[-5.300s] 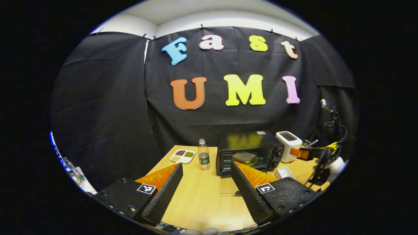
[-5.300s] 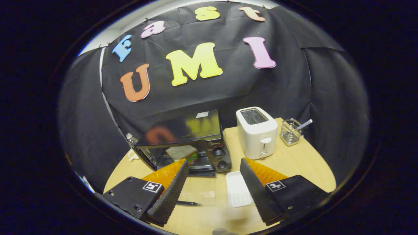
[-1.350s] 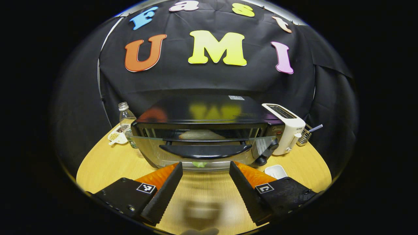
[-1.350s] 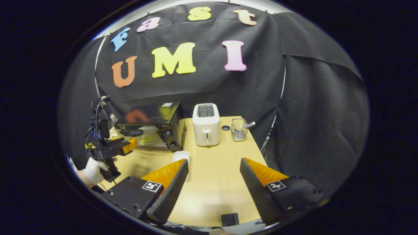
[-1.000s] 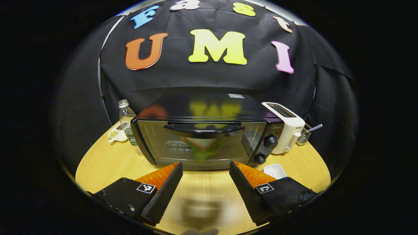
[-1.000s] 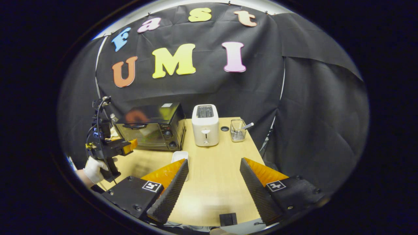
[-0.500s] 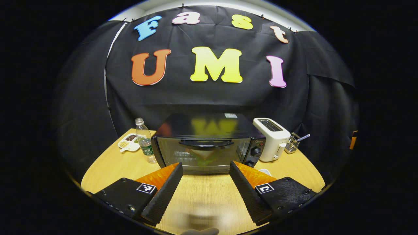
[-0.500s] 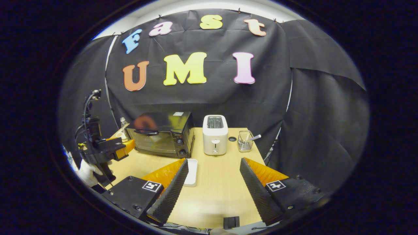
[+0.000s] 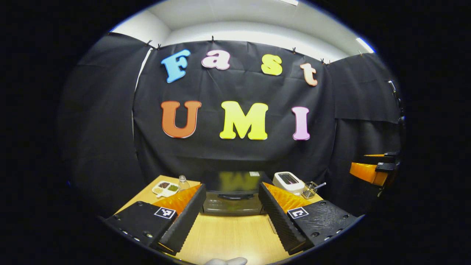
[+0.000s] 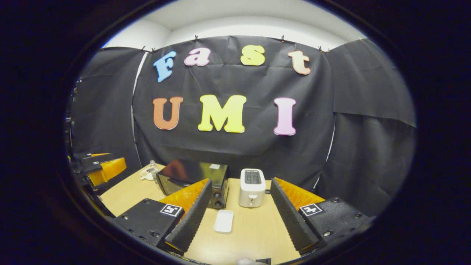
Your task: Open the electric oven with the left hand, put the food in, and close the electric oven.
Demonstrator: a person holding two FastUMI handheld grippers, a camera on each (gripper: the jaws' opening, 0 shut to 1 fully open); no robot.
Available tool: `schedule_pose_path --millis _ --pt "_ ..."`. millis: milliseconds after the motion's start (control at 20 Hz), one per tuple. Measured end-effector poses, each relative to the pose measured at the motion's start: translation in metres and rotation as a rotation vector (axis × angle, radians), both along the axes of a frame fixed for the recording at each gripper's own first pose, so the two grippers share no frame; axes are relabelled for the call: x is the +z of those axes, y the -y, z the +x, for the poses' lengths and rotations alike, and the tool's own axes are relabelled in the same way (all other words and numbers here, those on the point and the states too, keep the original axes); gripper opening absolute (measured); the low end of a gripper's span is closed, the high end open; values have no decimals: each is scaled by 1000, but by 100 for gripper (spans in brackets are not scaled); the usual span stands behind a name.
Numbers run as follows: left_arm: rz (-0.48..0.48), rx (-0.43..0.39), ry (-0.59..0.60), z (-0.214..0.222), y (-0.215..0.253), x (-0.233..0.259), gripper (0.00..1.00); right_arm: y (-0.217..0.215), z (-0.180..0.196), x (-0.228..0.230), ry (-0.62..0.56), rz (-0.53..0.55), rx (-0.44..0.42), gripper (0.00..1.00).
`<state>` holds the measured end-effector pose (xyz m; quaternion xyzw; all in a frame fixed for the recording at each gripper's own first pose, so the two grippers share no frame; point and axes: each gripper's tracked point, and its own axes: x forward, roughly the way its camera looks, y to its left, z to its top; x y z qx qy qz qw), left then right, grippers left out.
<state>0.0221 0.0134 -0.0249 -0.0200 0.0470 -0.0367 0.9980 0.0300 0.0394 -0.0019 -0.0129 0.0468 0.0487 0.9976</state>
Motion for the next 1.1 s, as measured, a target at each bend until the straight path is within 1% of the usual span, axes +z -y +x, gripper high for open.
schedule_pose_path --millis 50,100,150,250,300,350,400,450,500,550,600,650,700,800,850,900,950,1000,1050,1100 --pt "5 18 23 -8 -8 11 95 -3 -4 12 25 10 3 100" --pt "7 26 42 -12 -10 22 94 -7 -9 24 49 13 3 92" --pt "12 33 69 -19 -15 32 94 -9 -14 35 73 19 4 91" --pt "10 31 102 -29 -17 50 94 -17 -24 52 110 35 7 91" --pt "8 31 111 -32 -20 56 94 -19 -27 58 125 38 4 100" --pt "6 27 127 -37 -22 62 94 -21 -30 62 138 36 0 100" --pt "8 30 129 -41 -25 66 94 -22 -34 64 145 36 -5 91" --pt "12 34 141 -43 -29 71 94 -25 -38 67 149 44 -6 91" --pt "12 36 142 -44 -33 73 94 -28 -42 67 151 54 -5 100" --pt "7 36 141 -47 -34 75 94 -30 -46 68 150 60 -5 91" --pt "-1 38 151 -49 -35 79 94 -30 -49 68 148 62 -7 100" --pt "1 36 154 -52 -36 83 94 -30 -52 68 150 62 -12 91" --pt "6 38 156 -53 -38 82 94 -29 -56 69 153 64 -17 100" --pt "13 36 167 -56 -41 87 94 -29 -62 68 153 66 -28 100" --pt "12 34 169 -58 -41 88 85 -29 -65 67 151 66 -28 100" --pt "11 31 168 -58 -39 89 94 -29 -68 67 150 68 -31 100" --pt "12 31 171 -60 -40 90 94 -28 -71 68 154 69 -32 91" --pt "16 32 174 -61 -41 93 94 -27 -72 70 158 69 -37 91" --pt "24 30 181 -62 -41 95 85 -25 -75 72 164 70 -40 100" --pt "29 24 187 -63 -39 97 94 -24 -75 74 167 73 -44 100"
